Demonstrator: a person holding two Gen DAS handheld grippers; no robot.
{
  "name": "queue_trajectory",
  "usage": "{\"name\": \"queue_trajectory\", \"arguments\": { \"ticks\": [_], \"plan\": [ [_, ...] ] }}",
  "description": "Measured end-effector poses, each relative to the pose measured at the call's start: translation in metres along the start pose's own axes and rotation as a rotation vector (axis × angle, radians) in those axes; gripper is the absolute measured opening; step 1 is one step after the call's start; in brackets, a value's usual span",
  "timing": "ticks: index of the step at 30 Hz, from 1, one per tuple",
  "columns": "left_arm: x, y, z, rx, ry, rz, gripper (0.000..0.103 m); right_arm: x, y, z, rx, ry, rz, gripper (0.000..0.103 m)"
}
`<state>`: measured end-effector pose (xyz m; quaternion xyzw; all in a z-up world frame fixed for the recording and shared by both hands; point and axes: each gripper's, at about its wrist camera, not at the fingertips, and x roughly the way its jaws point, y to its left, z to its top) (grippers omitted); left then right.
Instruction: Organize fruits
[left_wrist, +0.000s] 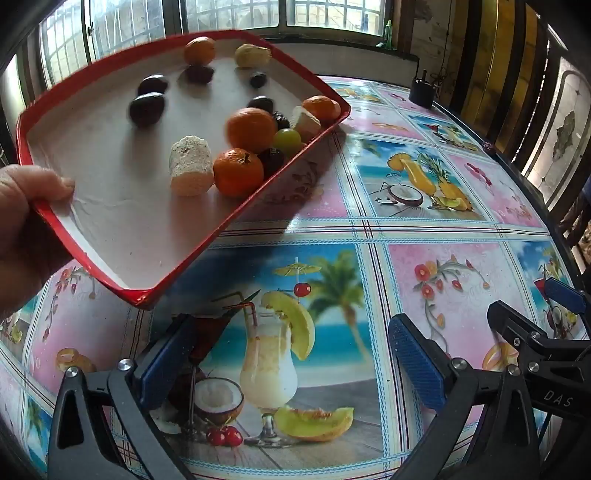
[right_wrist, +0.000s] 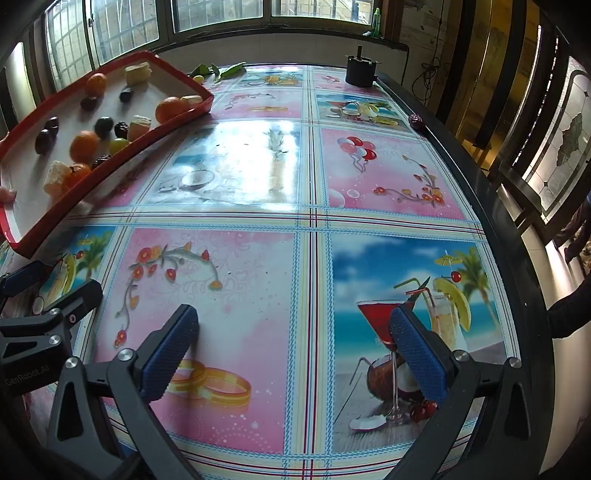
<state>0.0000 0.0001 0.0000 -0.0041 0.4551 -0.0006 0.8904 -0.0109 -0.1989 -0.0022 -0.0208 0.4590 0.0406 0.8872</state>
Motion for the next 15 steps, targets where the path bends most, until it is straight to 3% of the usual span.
{"name": "queue_trajectory", "arguments": {
  "ticks": [15],
  "plan": [
    [-0.0024,0.0022,-0.0019,0.000,-0.001,0.000,0.103,-0.0001,-0.0004,-0.0001,0.000,0.000,0.000,0.103]
  ]
}}
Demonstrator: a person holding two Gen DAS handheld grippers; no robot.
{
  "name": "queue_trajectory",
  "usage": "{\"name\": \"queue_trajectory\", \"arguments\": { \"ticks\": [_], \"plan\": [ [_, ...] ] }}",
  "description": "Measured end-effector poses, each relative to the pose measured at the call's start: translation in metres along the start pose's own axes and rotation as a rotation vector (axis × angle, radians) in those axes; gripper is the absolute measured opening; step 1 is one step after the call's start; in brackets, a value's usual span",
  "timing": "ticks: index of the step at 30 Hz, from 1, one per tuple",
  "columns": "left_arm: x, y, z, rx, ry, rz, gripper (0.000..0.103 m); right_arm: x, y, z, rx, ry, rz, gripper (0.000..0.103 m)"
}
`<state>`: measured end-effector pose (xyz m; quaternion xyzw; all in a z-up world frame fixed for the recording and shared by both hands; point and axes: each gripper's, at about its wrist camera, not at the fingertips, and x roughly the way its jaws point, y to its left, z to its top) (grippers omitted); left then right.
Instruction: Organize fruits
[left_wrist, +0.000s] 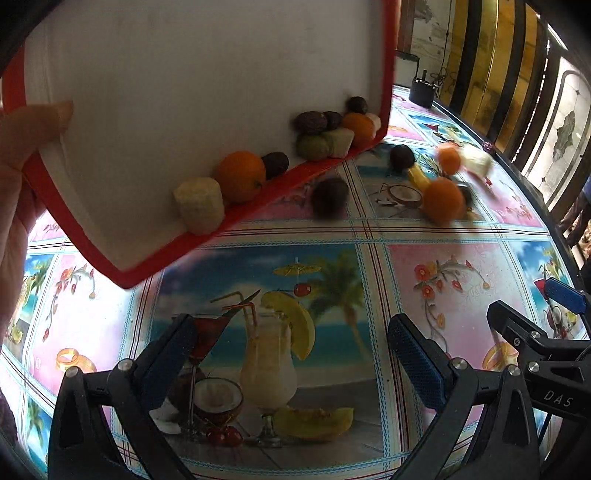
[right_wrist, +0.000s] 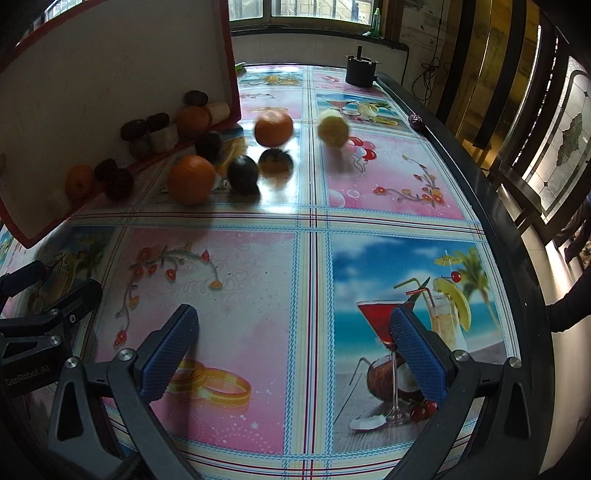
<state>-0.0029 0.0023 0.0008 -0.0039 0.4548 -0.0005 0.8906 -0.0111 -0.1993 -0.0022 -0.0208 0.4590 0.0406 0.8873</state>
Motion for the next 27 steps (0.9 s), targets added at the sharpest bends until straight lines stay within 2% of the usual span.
{"name": "queue_trajectory", "arguments": {
  "ticks": [27],
  "plan": [
    [0.0001,-0.0001,-0.0017,-0.001,0.001,0.000,0.103,-0.0023,0.0012,-0.0005,0.000,0.000,0.000,0.103]
  ]
}}
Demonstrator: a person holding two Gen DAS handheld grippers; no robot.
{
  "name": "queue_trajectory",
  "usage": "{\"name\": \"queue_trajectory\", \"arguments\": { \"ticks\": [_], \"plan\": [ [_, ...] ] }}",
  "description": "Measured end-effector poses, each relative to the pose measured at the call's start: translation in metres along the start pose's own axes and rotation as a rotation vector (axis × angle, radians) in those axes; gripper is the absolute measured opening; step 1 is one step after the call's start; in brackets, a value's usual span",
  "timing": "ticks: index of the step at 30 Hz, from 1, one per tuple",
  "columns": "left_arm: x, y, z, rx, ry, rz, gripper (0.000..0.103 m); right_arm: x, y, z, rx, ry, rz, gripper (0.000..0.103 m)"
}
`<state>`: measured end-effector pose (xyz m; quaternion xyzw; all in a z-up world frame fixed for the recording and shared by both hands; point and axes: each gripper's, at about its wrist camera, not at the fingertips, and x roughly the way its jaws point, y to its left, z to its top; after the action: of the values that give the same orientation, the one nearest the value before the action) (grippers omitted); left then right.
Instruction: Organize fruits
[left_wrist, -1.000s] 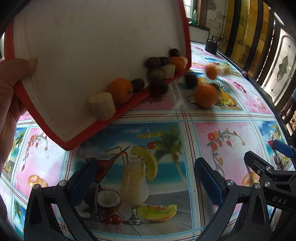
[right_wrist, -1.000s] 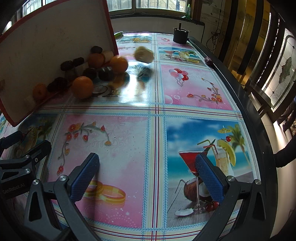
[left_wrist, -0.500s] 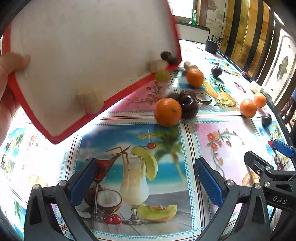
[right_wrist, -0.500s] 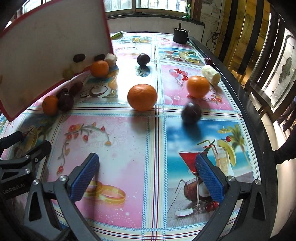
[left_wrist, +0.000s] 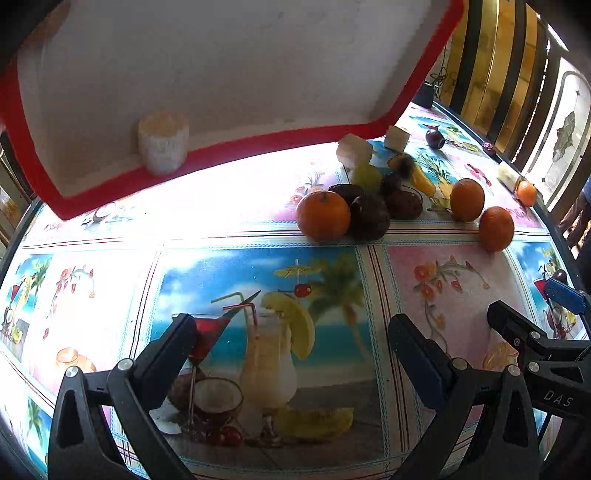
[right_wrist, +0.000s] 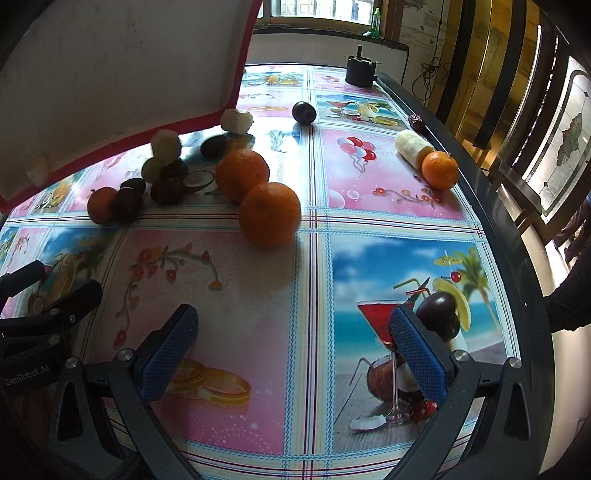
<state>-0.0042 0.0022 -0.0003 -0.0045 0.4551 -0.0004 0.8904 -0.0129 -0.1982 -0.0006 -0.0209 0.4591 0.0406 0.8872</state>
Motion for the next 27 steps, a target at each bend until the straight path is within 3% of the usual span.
{"name": "queue_trajectory", "arguments": {
  "ticks": [27],
  "plan": [
    [-0.0003,-0.0003,0.0023,0.000,0.001,0.000,0.103,0.0009,0.0004,0.0003,0.000,0.000,0.000,0.103]
  ]
}}
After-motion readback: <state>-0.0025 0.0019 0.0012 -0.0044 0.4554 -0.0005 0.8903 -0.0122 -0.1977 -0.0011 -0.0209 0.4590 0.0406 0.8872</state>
